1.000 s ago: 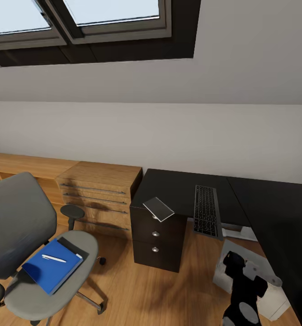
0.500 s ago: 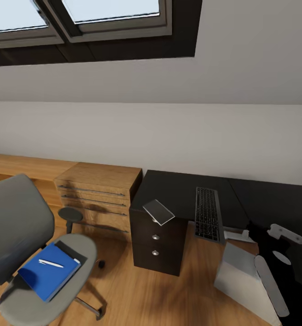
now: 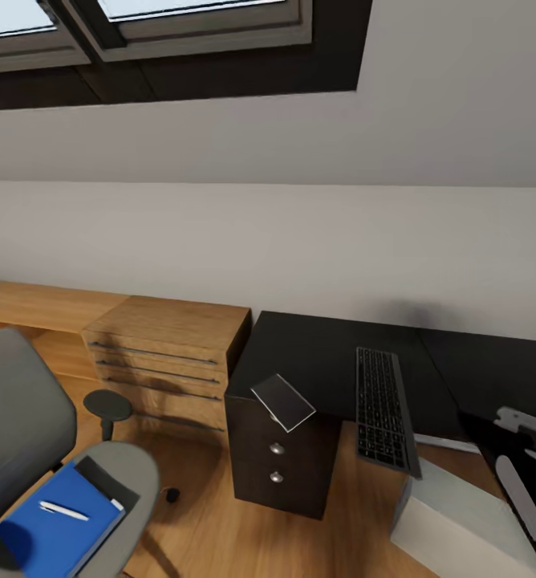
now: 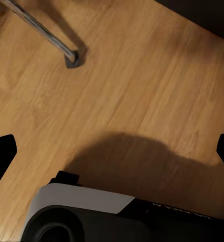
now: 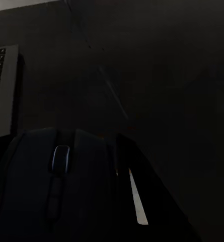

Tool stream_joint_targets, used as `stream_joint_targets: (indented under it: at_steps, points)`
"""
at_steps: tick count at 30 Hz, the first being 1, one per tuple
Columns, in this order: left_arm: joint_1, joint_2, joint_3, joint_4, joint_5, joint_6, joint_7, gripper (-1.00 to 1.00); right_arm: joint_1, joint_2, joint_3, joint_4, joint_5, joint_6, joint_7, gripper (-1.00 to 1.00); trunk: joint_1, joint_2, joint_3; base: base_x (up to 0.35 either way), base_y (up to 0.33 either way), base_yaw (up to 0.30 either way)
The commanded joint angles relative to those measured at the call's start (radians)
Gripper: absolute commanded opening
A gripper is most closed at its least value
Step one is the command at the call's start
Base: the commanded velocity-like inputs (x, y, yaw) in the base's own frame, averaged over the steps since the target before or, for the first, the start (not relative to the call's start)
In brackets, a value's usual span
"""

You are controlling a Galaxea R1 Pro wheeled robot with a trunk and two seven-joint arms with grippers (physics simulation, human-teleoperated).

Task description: In the bedroom, organize the workspace by keeping the computer under the desk, ensuring the monitor is on the desk, placing the keyboard on the desk next to the monitor, placing the mouse on the desk next to the keyboard, moving the folder from the swivel chair onto the desk next to the mouse, stacking the notebook on top of the folder with the pen on top of the notebook, and positioning the swivel chair next to the desk.

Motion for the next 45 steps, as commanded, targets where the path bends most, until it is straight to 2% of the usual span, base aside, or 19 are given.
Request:
stream_joint_targets:
  at_steps: [1,4,6,9,13,17,21,30,43,45]
  points:
    - [0.000,-0.001,0.002,-0.001,0.006,-0.001,-0.002,1.00,-0.003,-0.002,0.001,0.021,-0.011,0.000,0.000,-1.00,0.001,-0.001,-0.001,0.318,0.000,0.000]
    - [0.000,-0.002,0.002,-0.001,0.006,0.000,-0.003,1.00,-0.013,-0.003,0.001,0.059,0.000,-0.003,0.009,-1.00,0.001,-0.001,-0.001,0.318,-0.002,0.000]
    - [0.000,-0.002,-0.004,-0.001,0.006,0.000,-0.003,1.00,-0.029,-0.003,0.001,0.097,0.023,-0.005,0.029,-1.00,0.001,-0.001,-0.001,0.317,-0.037,0.000]
    - [0.000,-0.002,-0.037,0.000,0.006,0.000,-0.002,1.00,-0.050,-0.003,0.001,0.146,0.056,-0.008,0.085,-1.00,0.001,-0.001,-0.001,0.306,-0.071,0.000]
    - [0.000,-0.002,-0.067,0.008,0.006,-0.002,-0.001,1.00,-0.058,-0.003,0.001,0.167,0.071,-0.010,0.119,-1.00,0.001,-0.001,-0.001,0.158,-0.048,0.000]
    - [0.000,-0.002,-0.080,0.012,0.006,-0.002,-0.003,1.00,-0.060,-0.003,0.001,0.175,0.076,-0.011,0.131,-1.00,0.001,-0.001,-0.001,0.032,-0.010,0.000]
    - [0.000,-0.002,-0.083,0.012,0.005,-0.002,-0.004,1.00,-0.063,-0.003,0.002,0.200,0.078,-0.030,0.132,-1.00,0.001,-0.001,-0.001,0.144,-0.001,0.000]
    - [0.000,-0.002,-0.084,0.014,0.005,-0.002,-0.004,1.00,-0.111,-0.001,0.007,0.293,0.099,-0.046,0.132,-1.00,0.001,-0.001,-0.001,0.264,0.000,0.000]
    - [0.000,-0.002,-0.084,0.014,0.006,-0.003,-0.004,1.00,-0.113,0.000,0.007,0.306,0.102,-0.051,0.130,-1.00,0.001,-0.001,-0.001,0.140,-0.100,0.000]
    - [0.000,-0.002,-0.084,0.014,0.005,-0.003,-0.004,1.00,-0.138,0.000,0.007,0.367,0.103,-0.052,0.130,-1.00,0.001,-0.001,-0.001,0.011,-0.010,0.000]
